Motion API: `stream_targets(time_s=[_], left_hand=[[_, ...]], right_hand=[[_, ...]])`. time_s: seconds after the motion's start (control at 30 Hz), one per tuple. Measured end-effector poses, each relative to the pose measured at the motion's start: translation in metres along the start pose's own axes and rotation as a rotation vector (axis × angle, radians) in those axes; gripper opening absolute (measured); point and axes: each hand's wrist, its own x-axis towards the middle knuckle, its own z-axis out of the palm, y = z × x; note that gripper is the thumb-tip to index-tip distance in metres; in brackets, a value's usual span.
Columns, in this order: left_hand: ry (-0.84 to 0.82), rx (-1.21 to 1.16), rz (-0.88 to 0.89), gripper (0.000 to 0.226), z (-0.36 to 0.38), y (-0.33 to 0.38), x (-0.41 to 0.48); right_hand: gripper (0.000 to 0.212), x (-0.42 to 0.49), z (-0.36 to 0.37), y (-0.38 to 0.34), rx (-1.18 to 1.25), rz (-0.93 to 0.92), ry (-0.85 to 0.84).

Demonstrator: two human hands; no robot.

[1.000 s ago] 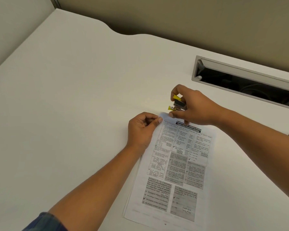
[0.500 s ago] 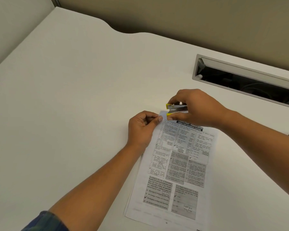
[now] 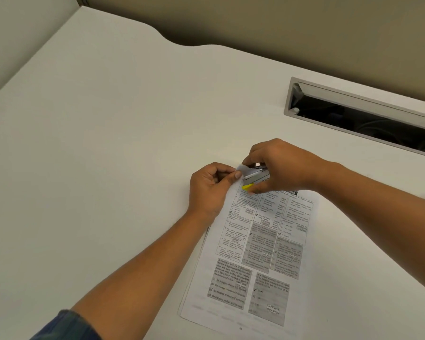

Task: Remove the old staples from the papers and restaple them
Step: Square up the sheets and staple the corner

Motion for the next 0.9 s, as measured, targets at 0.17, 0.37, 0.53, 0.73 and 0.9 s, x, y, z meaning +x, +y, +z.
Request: stream_targets(time_s=[0.17,0.37,0.53,0.73,0.9], left_hand=[[0.001,-0.005,0.029,0.022,-0.0002,-0.0016,0.0005],[-0.003,0.0,0.046,0.021,-0.0003,-0.0009,0.0012],[0.004,-0.028,0.034,0.018,-0.0004,-0.001,0.0012],[0.01,-0.048,0.038,0.017,-0.0009,-0.0012,0.0008],[0.003,-0.054,0.046,0.018,-0.001,0.002,-0.0002]], right_hand=[[0.044,0.0,0.0003,0.0009,-0.058,0.002,0.07],[0.041,0.0017,0.0008,0.0029,0.033,0.018,0.09],[0.037,0.003,0.0023,0.003,0.014,-0.008,0.095],[0.03,0.0031,0.001,0.0004,0.008,-0.023,0.103],[0.025,0.0022,0.0044,-0.0025,-0.04,-0.025,0.154]])
